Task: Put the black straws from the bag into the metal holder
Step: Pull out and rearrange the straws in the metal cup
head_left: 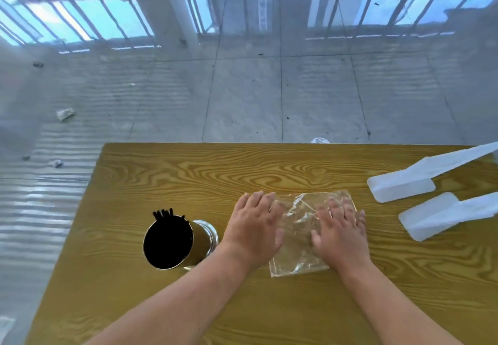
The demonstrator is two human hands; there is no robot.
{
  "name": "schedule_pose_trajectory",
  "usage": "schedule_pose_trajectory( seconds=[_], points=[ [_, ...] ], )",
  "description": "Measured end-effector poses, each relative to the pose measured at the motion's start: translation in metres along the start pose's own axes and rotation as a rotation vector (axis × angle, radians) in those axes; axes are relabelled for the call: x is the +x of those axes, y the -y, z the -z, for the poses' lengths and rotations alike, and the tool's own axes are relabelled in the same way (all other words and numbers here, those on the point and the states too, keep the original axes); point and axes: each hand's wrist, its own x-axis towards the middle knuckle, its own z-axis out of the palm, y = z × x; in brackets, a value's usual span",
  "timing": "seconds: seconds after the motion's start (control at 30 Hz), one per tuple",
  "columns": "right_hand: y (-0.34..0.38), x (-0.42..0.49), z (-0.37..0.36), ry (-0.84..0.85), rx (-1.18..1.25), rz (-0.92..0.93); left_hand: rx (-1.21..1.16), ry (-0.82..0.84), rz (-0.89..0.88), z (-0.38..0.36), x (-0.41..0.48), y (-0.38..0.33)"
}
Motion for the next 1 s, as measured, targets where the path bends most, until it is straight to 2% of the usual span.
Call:
schedule_pose_trajectory(
  seconds=[0.2, 0.33, 0.43, 0.53, 0.67, 0.8, 1.0],
  points=[
    [0.03, -0.03, 0.034, -0.1, 0.067, -0.001, -0.037, -0.314, -0.059, 0.045, -0.056, 0.046],
    [0.076, -0.05, 0.062, -0.225, 0.239, 0.107, -0.076, -0.343, 0.007, 0.06, -0.089, 0.079],
    [0.125, -0.062, 0.083, -0.218, 0.426, 0.197, -0.129, -0.363, 0.092, 0.061, -0.111, 0.111],
    [0.172, -0.069, 0.092, -0.118, 0.519, 0.287, -0.241, -0.319, 0.236, 0.059, -0.128, 0.146],
    [0.219, -0.074, 0.094, -0.009, 0.551, 0.289, -0.501, -0.114, 0.373, 0.052, -0.136, 0.182],
    [0.24, -0.078, 0.092, -0.015, 0.561, 0.271, -0.571, 0.016, 0.311, 0.049, -0.136, 0.199],
    [0.257, -0.079, 0.091, -0.076, 0.577, 0.229, -0.55, -0.087, 0.229, 0.056, -0.133, 0.199]
  ],
)
